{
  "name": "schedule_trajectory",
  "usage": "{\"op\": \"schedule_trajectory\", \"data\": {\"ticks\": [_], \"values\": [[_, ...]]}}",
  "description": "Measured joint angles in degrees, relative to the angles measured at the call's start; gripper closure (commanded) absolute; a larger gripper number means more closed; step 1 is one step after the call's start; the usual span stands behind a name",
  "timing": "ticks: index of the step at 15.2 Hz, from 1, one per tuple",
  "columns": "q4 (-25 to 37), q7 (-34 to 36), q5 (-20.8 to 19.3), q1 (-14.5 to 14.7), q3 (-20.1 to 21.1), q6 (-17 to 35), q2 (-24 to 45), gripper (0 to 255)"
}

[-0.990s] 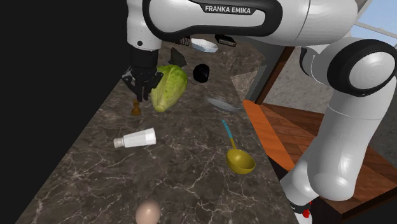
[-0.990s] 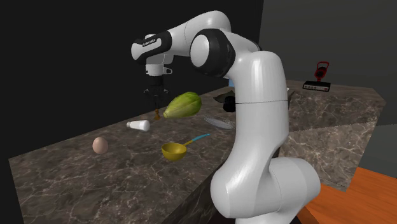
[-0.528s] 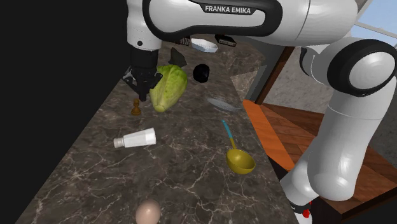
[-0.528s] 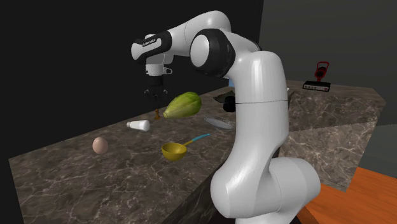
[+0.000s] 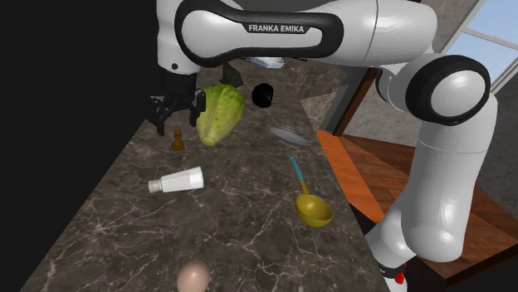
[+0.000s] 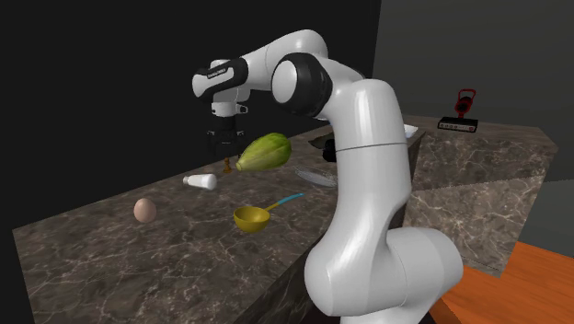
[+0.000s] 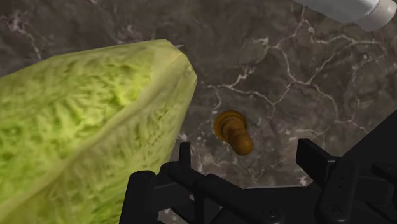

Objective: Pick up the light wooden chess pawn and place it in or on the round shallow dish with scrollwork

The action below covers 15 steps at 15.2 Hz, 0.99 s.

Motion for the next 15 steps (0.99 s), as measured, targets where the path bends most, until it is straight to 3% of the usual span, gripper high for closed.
{"op": "schedule_trajectory", "data": {"ticks": [10,11,15], "values": [[-2.26,0.17,-0.29,0.07,0.22,3.43,0.09,0],[-2.44,0.07,-0.22,-0.06,0.24,3.49,-0.08,255],[-3.07,0.1,-0.26,-0.24,0.02,3.65,0.22,255]]}}
